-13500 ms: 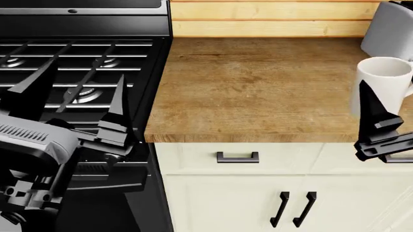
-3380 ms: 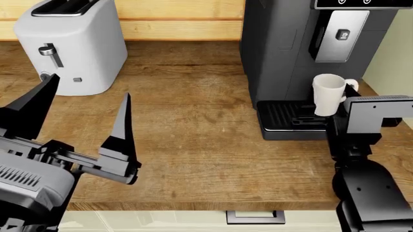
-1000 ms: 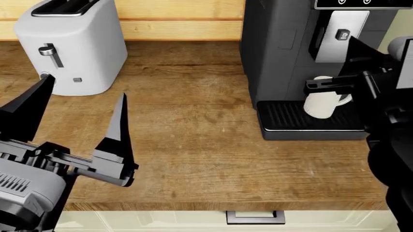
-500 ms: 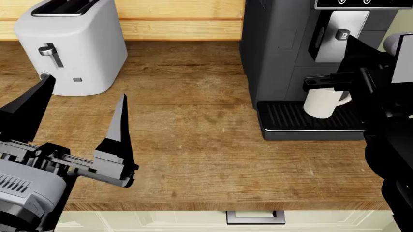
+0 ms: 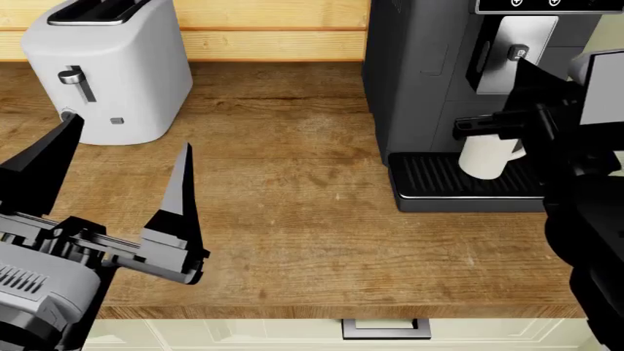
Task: Pick the mug from the cabinet, place it under the coffee machine dispenser, and press the start button.
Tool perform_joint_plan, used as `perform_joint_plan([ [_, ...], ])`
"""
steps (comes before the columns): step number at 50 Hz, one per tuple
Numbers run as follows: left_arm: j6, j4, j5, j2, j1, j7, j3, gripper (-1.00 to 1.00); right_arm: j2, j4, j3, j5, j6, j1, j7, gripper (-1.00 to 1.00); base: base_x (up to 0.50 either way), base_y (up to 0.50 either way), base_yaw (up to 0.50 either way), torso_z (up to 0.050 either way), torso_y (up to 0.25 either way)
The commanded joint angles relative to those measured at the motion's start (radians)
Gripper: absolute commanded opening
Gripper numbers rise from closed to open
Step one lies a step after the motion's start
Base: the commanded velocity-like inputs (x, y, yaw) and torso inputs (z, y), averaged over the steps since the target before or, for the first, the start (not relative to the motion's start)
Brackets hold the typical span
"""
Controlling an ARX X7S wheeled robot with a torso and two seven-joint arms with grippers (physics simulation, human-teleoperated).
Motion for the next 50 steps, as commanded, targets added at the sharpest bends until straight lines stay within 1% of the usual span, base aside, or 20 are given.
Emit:
perform_joint_plan([
  [1, 0.005, -0.001, -0.001, -0.005, 0.001, -0.002, 0.002, 1.00, -0.004, 0.012, -0.009, -0.005, -0.003, 0.011, 0.005, -1.00, 0.00, 0.00, 0.00, 0.000, 0.000],
  [26, 0.016, -0.005, 0.002, -0.010, 0.004, -0.007, 0.010, 1.00, -0.008, 0.067, -0.040, -0.029, -0.026, 0.039, 0.004, -1.00, 0.00, 0.00, 0.00, 0.000, 0.000],
  [50, 0.021, -0.005, -0.003, -0.019, 0.002, -0.015, 0.014, 1.00, 0.003, 0.045, -0.031, -0.014, -0.012, 0.040, 0.009, -1.00, 0.01, 0.00, 0.00, 0.001, -0.004],
])
